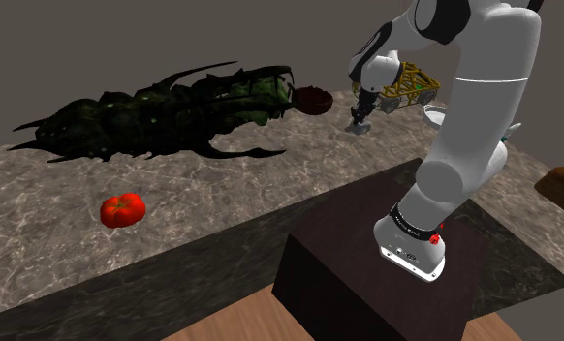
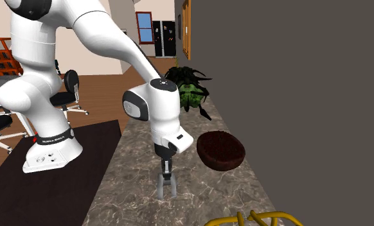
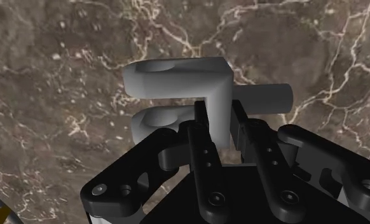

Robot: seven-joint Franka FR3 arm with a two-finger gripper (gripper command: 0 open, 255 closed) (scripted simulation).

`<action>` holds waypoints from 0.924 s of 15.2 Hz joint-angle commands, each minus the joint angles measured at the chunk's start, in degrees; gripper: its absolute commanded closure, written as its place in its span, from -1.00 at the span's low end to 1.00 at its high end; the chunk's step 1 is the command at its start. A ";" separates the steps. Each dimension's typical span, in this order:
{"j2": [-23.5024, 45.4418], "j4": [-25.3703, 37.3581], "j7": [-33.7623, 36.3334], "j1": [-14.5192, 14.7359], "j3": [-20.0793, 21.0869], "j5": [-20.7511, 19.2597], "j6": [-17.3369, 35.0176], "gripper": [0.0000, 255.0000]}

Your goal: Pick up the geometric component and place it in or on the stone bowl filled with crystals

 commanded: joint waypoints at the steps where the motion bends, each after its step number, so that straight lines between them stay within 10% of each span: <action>1: 0.06 0.05 -0.04 -0.04 0.02 0.04 0.01 1.00; 14: -8.11 1.08 4.56 2.71 -3.56 -6.81 -7.92 1.00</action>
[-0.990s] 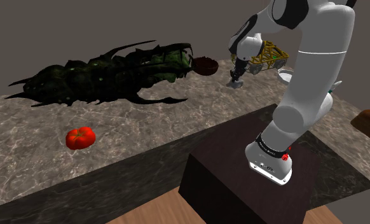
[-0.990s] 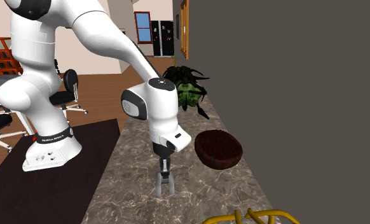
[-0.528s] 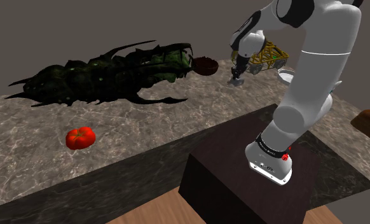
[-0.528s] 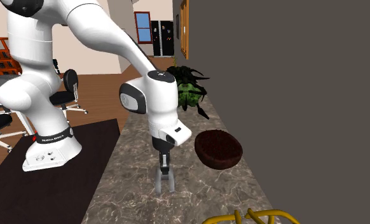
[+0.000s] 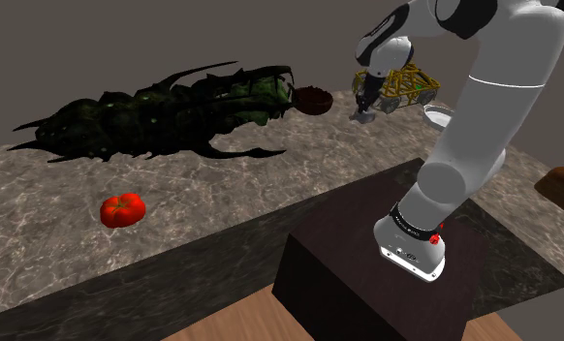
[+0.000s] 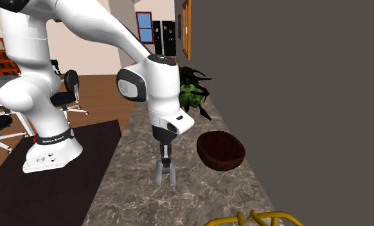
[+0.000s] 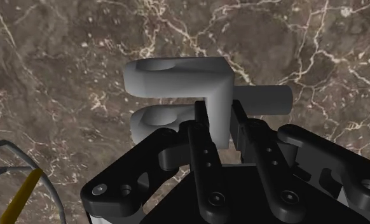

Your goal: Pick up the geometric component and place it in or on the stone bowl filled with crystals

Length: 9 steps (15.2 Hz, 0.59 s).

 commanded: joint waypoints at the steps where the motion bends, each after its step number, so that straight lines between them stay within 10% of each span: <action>1: -1.30 0.20 0.68 0.33 -0.45 -1.07 -1.28 1.00; 9: -5.65 2.07 3.09 1.27 -1.51 -4.61 -6.66 1.00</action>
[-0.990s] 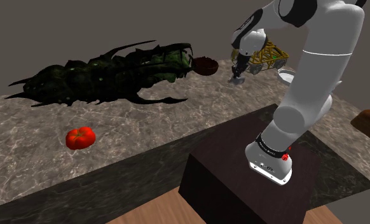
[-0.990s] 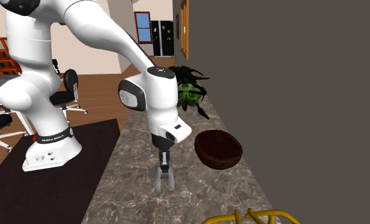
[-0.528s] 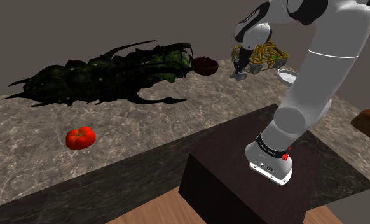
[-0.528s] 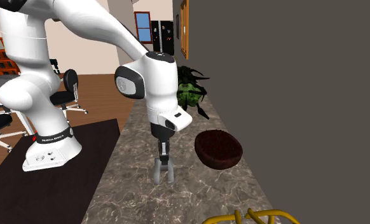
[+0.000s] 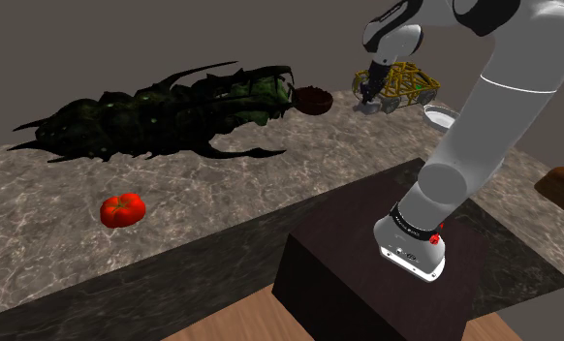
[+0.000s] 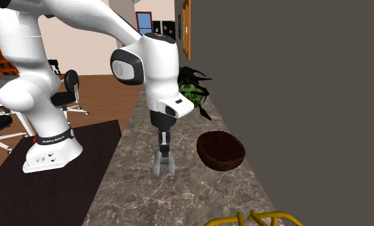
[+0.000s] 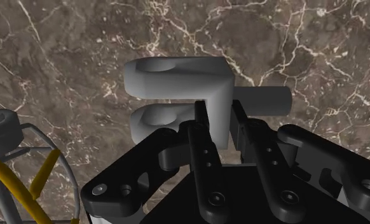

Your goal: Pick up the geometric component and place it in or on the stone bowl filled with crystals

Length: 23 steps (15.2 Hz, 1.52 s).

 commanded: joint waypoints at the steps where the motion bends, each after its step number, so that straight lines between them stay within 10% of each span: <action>1: -0.85 0.69 0.51 0.17 -0.15 -0.70 -1.38 1.00; 11: -4.87 4.00 2.58 0.76 -0.55 -3.68 -7.92 1.00; 23: 14.54 31.58 8.11 1.84 4.97 5.88 -18.54 1.00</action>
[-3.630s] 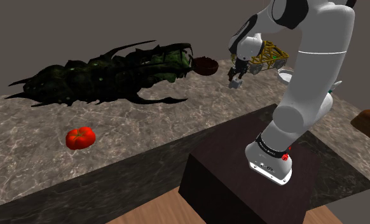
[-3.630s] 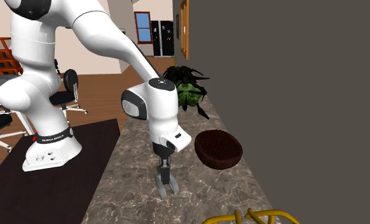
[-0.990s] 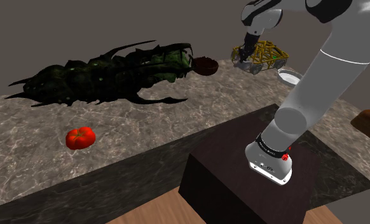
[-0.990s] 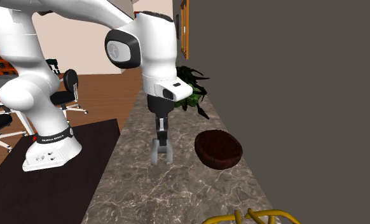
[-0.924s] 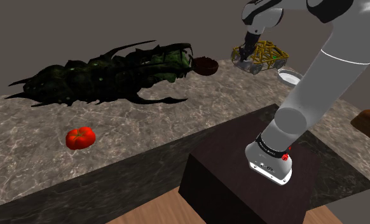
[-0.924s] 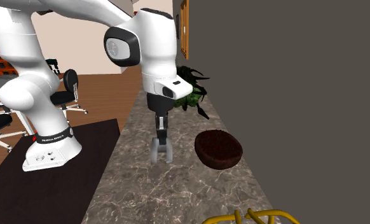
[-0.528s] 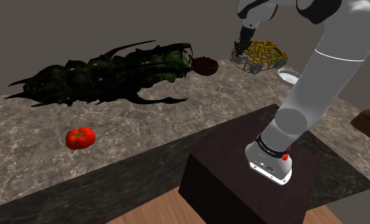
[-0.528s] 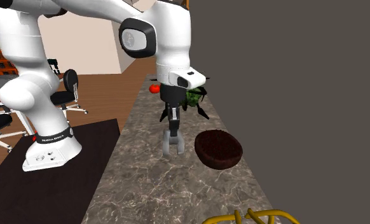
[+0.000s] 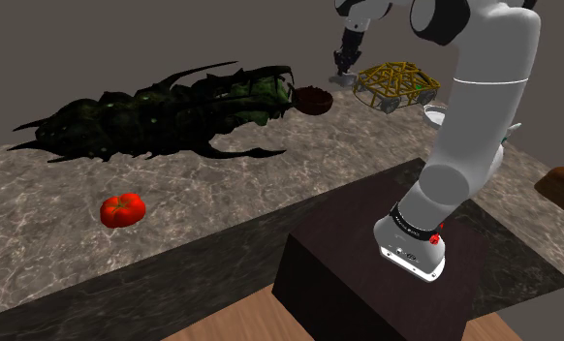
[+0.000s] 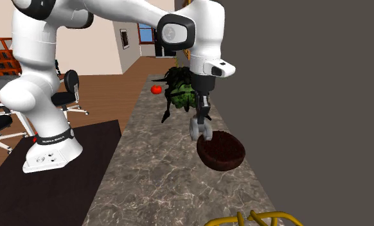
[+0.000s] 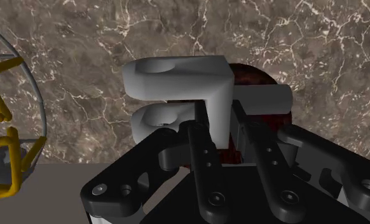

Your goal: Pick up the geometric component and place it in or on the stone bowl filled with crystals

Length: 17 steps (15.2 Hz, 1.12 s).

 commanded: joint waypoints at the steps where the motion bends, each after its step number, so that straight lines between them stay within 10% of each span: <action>1: 4.06 6.35 0.97 -0.55 0.93 1.54 -2.58 1.00; 8: 20.25 34.31 5.93 -4.41 4.35 5.73 -14.30 1.00; 17: 20.59 27.73 5.21 -3.35 4.60 6.09 -7.62 1.00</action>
